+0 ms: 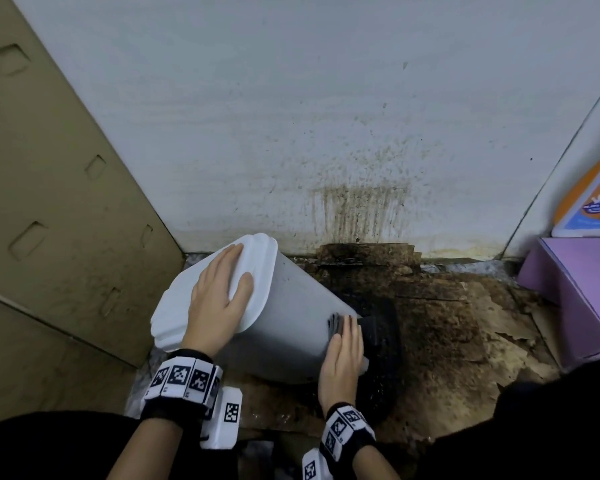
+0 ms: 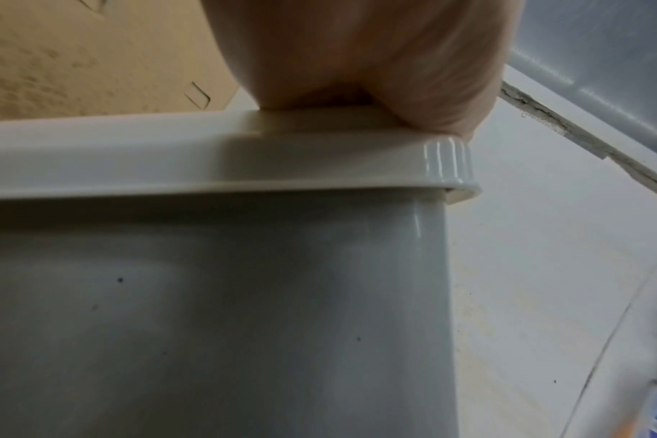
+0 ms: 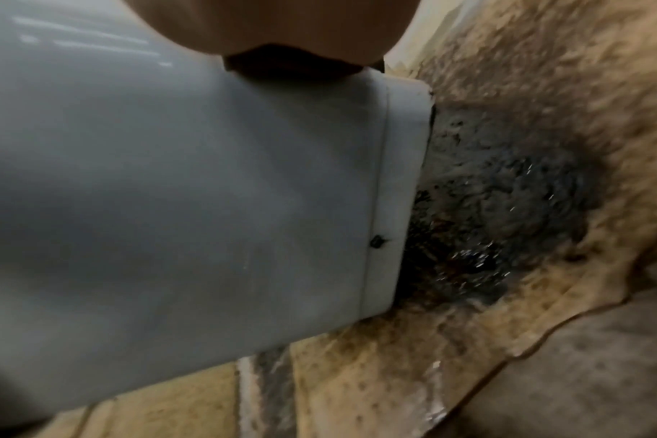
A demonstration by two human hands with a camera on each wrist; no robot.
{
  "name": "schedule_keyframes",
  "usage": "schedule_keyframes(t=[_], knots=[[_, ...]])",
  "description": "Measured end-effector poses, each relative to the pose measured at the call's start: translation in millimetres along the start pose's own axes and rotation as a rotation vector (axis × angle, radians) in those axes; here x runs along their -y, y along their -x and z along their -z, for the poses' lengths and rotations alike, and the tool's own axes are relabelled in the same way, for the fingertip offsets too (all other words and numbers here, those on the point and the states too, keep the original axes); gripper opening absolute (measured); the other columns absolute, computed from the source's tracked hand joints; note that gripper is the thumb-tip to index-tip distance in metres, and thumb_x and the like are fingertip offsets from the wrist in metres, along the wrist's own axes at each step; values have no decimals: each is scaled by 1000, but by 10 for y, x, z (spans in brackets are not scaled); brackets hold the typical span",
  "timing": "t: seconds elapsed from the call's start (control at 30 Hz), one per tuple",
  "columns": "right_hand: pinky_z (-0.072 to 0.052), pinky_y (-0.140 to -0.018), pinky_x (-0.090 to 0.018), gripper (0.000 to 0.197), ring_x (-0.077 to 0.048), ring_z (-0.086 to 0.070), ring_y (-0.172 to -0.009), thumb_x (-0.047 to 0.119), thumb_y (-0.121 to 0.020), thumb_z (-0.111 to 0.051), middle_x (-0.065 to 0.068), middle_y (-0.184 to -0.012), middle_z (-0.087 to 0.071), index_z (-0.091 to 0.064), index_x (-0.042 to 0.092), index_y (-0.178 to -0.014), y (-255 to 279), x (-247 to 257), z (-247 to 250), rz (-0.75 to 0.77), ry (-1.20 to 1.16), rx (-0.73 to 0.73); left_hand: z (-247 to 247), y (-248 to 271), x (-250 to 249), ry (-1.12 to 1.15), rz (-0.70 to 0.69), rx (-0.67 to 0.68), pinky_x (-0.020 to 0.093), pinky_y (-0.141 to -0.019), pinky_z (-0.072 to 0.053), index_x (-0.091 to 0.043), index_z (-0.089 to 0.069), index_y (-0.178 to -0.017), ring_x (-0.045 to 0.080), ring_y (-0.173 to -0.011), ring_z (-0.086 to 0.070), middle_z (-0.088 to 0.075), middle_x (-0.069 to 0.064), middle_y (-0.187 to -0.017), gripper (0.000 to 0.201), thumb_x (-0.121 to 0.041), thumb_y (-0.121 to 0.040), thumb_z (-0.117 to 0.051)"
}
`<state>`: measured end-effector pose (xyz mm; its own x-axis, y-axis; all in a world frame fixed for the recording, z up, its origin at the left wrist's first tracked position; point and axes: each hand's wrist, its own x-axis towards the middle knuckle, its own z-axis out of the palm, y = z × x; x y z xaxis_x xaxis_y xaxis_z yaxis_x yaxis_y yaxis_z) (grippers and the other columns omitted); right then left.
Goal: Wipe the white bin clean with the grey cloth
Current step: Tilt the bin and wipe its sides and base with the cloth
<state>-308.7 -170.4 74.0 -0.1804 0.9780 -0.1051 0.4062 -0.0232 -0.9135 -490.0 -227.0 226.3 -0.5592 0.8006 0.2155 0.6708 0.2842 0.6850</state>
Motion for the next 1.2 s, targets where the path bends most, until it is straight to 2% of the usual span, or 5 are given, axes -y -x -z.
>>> schedule_keyframes(t=[0.17,0.37,0.53,0.93,1.2], knots=[[-4,-124,-33,62,-10,-10,-150,44,-98,-16,3,-164,-19,-25,21,-154,12,424,-128,-45,-96,-17,11,3,49,-1,-11,-14,41,-118,-27,-28,-38,-151,12,-143,-33,-38,-10,-157,64,-55,-93,-32],[2,-120,-22,49,7,0,-148,33,-107,-22,22,-161,-8,-20,28,-156,184,1143,-186,223,-212,168,-46,7,-4,-26,-22,-20,42,-117,-29,-28,-38,-151,15,-141,-36,-39,-8,-156,64,-54,-93,-32],[-7,-122,-24,54,-3,-10,-151,37,-104,-17,11,-164,-17,-22,26,-156,99,747,-50,467,-16,117,-106,78,-55,-33,-31,-42,39,-116,-30,-29,-39,-150,13,-141,-37,-40,-10,-156,63,-55,-93,-34],[-1,-123,-27,48,-9,-12,-150,23,-106,-32,5,-164,-21,-27,24,-154,-161,304,39,-75,-74,24,-131,144,-134,-53,-17,-48,37,-114,-27,-32,-39,-150,12,-141,-35,-38,-13,-156,65,-58,-91,-32],[-1,-121,-25,44,10,3,-147,38,-106,-18,27,-161,-3,-13,47,-150,-128,1199,4,179,-359,261,-223,158,-208,-108,-52,-36,32,-113,-25,-30,-38,-151,11,-141,-34,-37,-12,-157,64,-55,-92,-33]])
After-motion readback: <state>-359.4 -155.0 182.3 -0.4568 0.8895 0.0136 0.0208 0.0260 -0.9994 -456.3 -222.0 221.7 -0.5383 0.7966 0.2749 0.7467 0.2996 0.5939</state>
